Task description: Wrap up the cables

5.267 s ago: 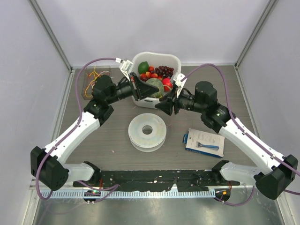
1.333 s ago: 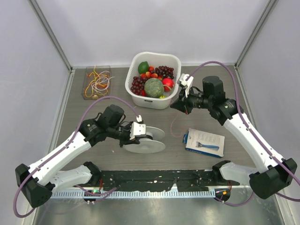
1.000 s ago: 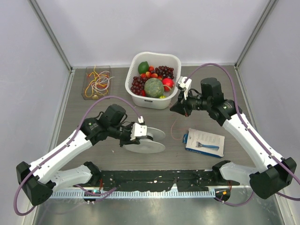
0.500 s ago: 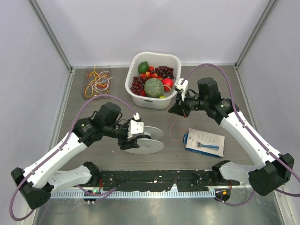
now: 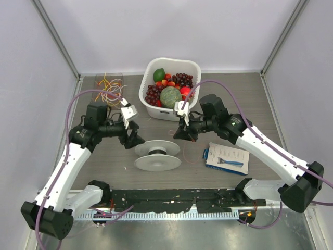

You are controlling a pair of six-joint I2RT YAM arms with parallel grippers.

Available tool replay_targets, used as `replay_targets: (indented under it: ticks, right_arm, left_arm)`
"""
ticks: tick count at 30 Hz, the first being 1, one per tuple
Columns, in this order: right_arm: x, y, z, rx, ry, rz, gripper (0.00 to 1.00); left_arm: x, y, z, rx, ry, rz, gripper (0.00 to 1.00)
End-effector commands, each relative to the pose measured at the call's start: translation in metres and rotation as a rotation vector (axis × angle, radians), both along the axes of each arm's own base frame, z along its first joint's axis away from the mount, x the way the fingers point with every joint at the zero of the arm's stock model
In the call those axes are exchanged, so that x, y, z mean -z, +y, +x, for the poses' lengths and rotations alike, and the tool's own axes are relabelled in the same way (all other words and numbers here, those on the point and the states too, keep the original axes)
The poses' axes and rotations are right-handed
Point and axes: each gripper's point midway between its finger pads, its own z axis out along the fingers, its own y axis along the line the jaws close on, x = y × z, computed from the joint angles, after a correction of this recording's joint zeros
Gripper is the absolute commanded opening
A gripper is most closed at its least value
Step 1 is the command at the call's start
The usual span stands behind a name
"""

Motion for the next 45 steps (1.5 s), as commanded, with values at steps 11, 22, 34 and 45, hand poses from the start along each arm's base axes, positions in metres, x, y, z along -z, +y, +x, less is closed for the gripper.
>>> replay_targets:
  ticks: [11,22,34,45]
  right_arm:
    - [0.031,0.038,-0.020,-0.066,0.021,-0.058,0.01]
    - [0.067,0.050,-0.011,0.020,0.038,-0.107,0.01]
    - [0.077,0.064,-0.003,0.108,-0.007,-0.050,0.01]
    - [0.070,0.073,-0.009,0.088,-0.032,-0.002,0.01]
  left_arm:
    - [0.036,-0.026,-0.004,0.195,-0.095,-0.119,0.69]
    - [0.044,-0.040,-0.008,0.288,-0.234,-0.120,0.67]
    - [0.058,-0.052,-0.015,0.355,-0.228,-0.129,0.71]
    - [0.060,-0.061,-0.012,0.356,-0.215,-0.133,0.55]
